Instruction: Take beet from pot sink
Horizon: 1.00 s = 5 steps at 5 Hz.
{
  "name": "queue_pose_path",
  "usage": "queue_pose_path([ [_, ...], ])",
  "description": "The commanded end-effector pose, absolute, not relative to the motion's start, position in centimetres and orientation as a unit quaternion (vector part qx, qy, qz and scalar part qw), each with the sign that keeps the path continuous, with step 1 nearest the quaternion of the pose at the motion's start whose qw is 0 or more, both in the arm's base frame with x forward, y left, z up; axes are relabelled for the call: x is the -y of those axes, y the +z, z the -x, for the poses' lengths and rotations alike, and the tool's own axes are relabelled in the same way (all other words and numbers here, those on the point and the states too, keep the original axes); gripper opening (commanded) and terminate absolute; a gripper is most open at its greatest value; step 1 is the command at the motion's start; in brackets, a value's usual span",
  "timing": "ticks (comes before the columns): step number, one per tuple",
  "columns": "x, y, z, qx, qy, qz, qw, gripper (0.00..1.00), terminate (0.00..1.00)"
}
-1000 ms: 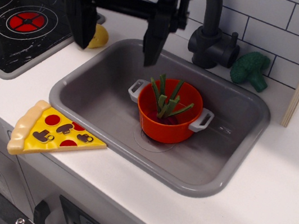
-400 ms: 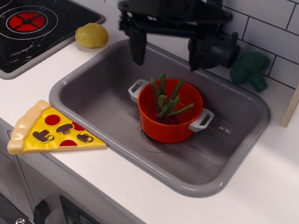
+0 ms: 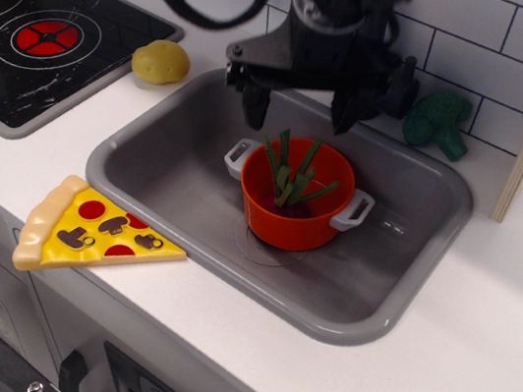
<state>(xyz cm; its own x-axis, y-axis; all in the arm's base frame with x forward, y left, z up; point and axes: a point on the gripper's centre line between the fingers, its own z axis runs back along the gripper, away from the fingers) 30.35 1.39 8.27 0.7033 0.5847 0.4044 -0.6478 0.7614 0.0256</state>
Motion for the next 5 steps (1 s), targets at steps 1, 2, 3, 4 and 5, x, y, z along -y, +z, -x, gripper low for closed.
queue_pose_path([
  [1, -1.6, 7.3, -30.9, 0.221, 0.336, -0.105, 0.909, 1.00, 0.00],
  [2, -1.5, 6.7, -31.2, 0.231, 0.342, -0.104, 0.905, 1.00, 0.00],
  [3, -1.5, 6.4, -31.6, 0.207, 0.358, -0.096, 0.905, 1.00, 0.00],
  [4, -1.7, 6.2, -31.8, 0.191, 0.363, -0.100, 0.906, 0.00, 0.00],
  [5, -1.9, 7.4, -32.1, 0.191, 0.372, -0.103, 0.902, 0.00, 0.00],
])
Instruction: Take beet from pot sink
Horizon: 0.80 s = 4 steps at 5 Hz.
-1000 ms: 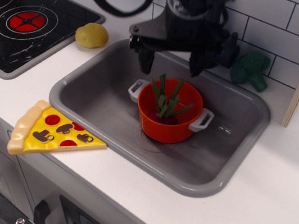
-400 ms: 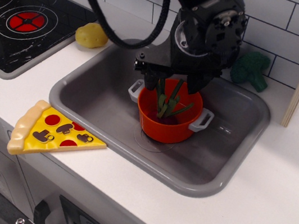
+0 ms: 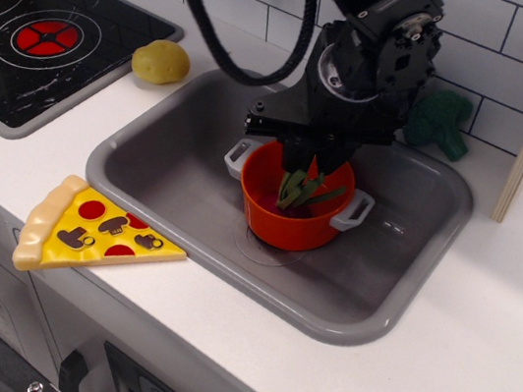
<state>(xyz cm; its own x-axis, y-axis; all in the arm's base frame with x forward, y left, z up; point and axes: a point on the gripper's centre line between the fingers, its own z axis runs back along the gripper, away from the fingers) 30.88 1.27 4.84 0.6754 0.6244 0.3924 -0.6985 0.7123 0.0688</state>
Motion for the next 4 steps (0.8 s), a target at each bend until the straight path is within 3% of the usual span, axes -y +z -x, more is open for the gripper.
queue_pose_path([
  [1, -2.2, 9.8, -33.0, 0.204, 0.376, -0.091, 0.900, 0.00, 0.00],
  [2, -2.6, 12.9, -33.2, 0.232, 0.409, -0.068, 0.880, 0.00, 0.00],
  [3, -2.8, 16.0, -32.5, 0.208, 0.436, -0.042, 0.875, 0.00, 0.00],
  [4, -2.0, 16.9, -31.6, 0.123, 0.410, -0.016, 0.904, 0.00, 0.00],
])
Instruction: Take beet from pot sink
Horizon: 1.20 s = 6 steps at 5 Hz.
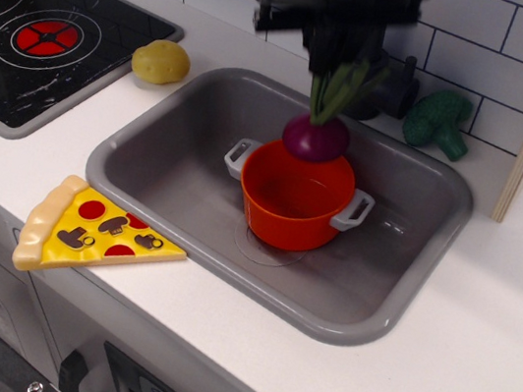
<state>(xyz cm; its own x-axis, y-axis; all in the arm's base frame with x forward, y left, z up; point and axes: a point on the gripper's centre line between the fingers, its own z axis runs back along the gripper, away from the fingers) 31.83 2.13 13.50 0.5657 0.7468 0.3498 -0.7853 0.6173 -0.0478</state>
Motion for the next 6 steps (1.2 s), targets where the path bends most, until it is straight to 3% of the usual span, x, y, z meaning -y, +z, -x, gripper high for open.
queue_pose_path([
  [1, -0.3, 15.4, -30.1, 0.097, 0.371, 0.000, 0.923, 0.00, 0.00],
  [3, 1.8, 12.3, -27.9, 0.096, 0.329, -0.010, 0.939, 0.00, 0.00],
  [6, 3.6, 8.3, -29.5, 0.099, 0.347, -0.007, 0.932, 0.00, 0.00],
])
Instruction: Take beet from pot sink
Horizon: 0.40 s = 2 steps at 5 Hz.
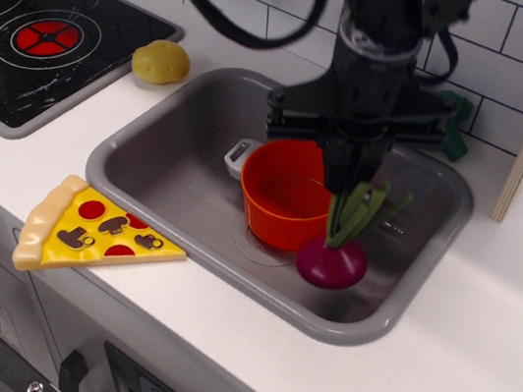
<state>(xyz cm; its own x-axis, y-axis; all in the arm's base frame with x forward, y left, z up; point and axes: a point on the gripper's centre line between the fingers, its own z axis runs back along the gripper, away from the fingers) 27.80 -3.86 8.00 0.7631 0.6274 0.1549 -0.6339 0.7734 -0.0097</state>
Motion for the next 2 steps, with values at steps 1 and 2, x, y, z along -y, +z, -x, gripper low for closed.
queue_pose_path([
  [1, 3.82, 7.62, -29.56, 0.093, 0.355, 0.016, 0.930, 0.00, 0.00],
  [2, 4.38, 7.53, -29.66, 0.080, 0.363, 0.019, 0.928, 1.00, 0.00],
])
